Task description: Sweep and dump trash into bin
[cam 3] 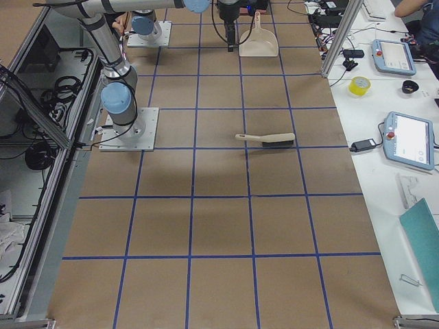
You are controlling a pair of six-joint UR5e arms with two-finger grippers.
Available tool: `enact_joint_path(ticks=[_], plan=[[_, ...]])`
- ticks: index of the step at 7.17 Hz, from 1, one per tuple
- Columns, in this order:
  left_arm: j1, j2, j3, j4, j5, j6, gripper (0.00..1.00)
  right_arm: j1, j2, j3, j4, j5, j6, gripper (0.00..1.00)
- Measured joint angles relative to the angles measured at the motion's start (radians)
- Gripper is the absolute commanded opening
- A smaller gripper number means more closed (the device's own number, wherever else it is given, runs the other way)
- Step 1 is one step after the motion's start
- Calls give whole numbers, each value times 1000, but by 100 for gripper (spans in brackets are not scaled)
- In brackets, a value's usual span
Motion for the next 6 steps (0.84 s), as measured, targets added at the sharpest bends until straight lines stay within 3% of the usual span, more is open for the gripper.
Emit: enact_joint_path(ticks=[4,6], plan=[[-25,112,-17,-89,31,-416,100,0,-2,0,0,0,0,100],[-26,143,-24,-111,33,-489,100,0,-2,0,0,0,0,100]])
